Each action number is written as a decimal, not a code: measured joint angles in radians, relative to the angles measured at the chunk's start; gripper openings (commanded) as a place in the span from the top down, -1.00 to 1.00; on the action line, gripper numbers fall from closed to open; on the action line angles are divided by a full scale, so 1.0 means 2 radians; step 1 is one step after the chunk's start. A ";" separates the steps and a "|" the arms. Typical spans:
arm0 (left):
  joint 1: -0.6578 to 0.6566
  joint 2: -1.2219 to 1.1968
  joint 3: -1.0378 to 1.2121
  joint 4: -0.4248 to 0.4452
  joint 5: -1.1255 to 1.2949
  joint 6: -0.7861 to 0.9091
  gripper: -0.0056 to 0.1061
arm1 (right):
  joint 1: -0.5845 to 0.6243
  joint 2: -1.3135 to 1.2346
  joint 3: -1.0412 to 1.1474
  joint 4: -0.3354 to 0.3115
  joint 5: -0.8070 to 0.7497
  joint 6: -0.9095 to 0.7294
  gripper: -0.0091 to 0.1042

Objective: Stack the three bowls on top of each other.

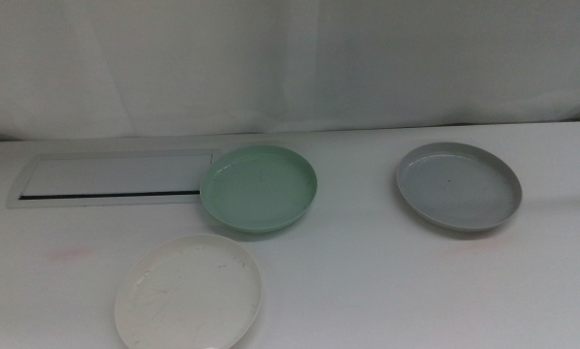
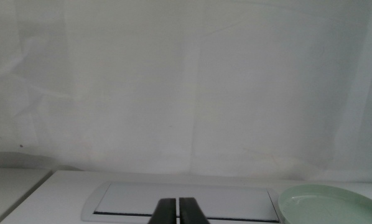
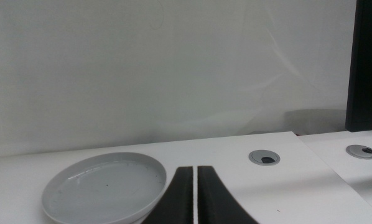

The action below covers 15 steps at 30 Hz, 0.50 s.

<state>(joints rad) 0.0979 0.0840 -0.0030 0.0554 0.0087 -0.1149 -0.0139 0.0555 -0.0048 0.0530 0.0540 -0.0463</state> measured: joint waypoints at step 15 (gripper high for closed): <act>0.000 0.000 0.000 -0.001 -0.001 -0.041 -0.74 | 0.000 0.000 0.000 0.041 -0.034 0.010 -0.98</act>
<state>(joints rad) 0.0979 0.0840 -0.0030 0.0534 0.0065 -0.1969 -0.0139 0.0555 -0.0048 0.1357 -0.0146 -0.0261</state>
